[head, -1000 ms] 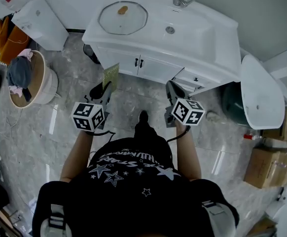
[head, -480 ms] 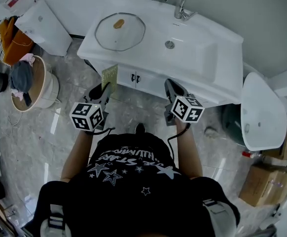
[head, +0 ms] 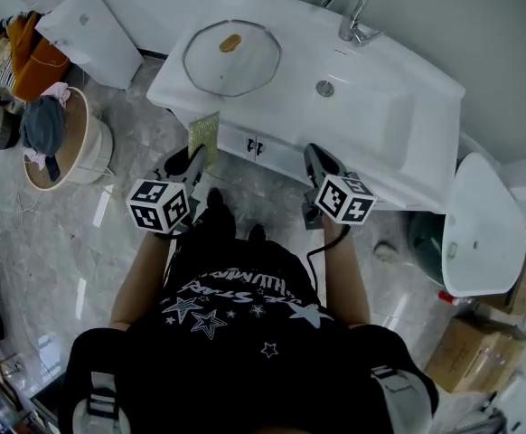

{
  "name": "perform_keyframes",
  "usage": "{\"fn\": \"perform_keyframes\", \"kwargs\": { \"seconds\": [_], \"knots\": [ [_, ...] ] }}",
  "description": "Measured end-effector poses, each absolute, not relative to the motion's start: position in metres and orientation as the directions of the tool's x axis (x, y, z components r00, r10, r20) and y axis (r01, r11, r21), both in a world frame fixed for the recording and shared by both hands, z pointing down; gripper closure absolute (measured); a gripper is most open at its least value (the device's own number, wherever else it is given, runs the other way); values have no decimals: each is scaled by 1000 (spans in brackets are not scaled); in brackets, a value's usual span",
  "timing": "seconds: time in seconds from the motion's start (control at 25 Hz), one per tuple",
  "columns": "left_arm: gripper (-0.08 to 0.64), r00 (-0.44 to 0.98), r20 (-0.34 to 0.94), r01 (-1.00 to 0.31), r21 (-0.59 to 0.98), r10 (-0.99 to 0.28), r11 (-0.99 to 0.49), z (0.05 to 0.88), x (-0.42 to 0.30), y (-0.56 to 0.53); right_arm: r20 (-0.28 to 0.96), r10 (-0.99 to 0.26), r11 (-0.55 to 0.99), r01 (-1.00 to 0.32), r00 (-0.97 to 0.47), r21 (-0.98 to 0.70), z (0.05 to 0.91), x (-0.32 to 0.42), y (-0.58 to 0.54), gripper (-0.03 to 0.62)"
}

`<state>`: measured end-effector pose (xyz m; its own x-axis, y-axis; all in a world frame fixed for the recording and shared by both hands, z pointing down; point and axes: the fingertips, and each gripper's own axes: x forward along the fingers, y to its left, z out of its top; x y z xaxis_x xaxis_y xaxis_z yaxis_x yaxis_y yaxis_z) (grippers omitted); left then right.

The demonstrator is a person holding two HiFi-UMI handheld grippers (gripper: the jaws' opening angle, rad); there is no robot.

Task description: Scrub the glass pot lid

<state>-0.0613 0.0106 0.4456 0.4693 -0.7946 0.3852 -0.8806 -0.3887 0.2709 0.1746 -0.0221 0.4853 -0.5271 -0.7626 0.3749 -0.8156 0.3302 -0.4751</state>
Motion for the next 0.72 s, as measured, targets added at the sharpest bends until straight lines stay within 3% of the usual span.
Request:
{"fn": "perform_keyframes", "kwargs": {
  "seconds": [0.4,0.72],
  "knots": [
    [489,579,386,-800,439,-718,-409,463,-49,-87,399,-797,253,-850,-454,-462,487,179,-80,583],
    [489,632,439,-766,480,-638,-428,490,-45,-165,420,-806,204,-861,-418,-466,490,167,-155,583]
  ]
}}
